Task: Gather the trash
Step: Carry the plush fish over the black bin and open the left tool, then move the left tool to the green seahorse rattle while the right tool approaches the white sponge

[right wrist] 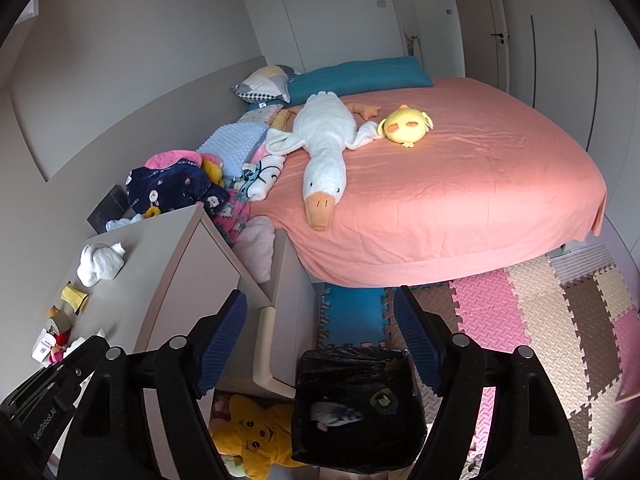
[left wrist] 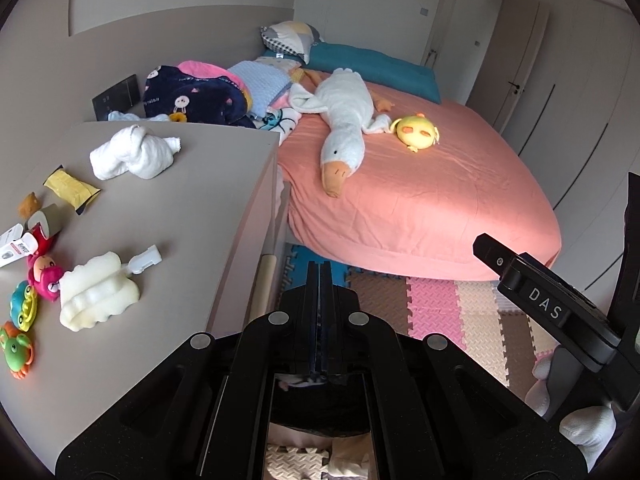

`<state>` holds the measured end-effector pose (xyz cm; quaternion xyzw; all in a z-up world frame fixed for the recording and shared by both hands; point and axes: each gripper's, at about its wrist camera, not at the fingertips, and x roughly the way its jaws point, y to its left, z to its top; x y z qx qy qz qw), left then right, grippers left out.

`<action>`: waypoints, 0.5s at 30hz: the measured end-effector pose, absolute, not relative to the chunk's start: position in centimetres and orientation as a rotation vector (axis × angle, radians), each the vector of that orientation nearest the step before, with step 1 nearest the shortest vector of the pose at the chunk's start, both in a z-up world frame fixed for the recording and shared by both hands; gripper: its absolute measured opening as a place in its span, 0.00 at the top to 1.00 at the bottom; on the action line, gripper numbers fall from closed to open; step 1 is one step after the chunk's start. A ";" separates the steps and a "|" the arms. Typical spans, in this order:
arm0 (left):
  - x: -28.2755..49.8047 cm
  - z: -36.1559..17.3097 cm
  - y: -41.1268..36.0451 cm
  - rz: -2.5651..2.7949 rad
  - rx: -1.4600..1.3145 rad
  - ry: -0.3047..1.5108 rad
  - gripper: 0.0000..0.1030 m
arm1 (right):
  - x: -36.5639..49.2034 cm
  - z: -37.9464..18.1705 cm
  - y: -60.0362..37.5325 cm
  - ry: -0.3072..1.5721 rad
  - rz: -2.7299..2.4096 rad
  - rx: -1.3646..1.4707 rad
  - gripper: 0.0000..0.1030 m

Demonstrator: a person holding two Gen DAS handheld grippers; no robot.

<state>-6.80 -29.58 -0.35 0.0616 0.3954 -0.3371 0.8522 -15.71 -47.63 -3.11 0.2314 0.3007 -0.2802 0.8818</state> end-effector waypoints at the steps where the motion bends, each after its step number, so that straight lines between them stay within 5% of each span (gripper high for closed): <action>1: -6.8 -0.3 -29.3 -0.711 0.124 0.836 1.00 | -15.6 -3.1 -47.3 0.627 -0.577 0.478 0.26; 15: -5.7 0.7 -23.9 -0.620 0.037 0.786 1.00 | -13.6 -2.2 -42.3 0.636 -0.492 0.384 0.26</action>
